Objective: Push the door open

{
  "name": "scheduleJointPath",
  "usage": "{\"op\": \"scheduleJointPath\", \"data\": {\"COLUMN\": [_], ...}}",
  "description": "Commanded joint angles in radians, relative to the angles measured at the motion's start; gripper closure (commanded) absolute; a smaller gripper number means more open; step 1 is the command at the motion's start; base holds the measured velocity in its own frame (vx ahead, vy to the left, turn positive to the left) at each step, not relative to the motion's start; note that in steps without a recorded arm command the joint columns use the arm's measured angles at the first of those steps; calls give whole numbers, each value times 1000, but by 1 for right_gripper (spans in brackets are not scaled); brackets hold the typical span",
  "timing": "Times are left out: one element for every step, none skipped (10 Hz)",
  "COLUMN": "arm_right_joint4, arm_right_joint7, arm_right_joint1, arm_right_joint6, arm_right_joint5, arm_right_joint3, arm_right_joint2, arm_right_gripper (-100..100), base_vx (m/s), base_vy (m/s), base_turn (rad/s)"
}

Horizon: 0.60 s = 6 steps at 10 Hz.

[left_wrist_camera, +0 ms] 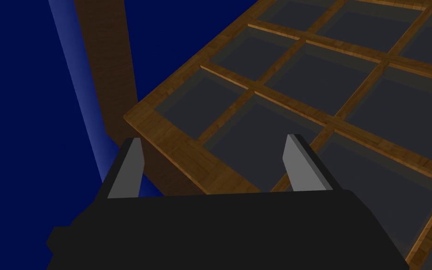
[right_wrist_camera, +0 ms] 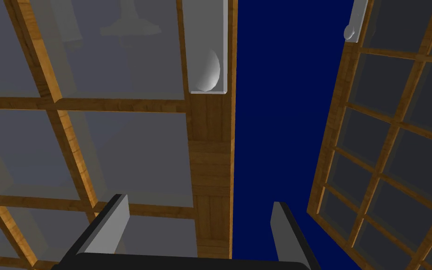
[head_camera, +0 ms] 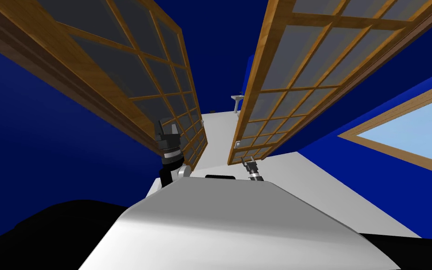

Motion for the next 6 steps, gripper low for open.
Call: {"op": "scheduleJointPath", "data": {"arm_right_joint4": [40,67,81,101,121,139], "arm_right_joint7": [36,59,70,86,101,116], "arm_right_joint1": [-1,-3,-5,-6,-8,-10], "arm_right_joint6": [-19,-31,-37,-46,-55,-63], "arm_right_joint5": [24,39,46,57,67,77], "arm_right_joint3": [-6,-10,-12,-15,-18,-21], "arm_right_joint2": [13,22,27,34,42,50], "arm_right_gripper": [-100,-100,-100,-100,-100,-100], "base_vx": [103,107,89,72,76,82], "base_vy": [-106,-118,-118,-90,-86,-87], "base_turn": [113,112,62,71,77,93]}}
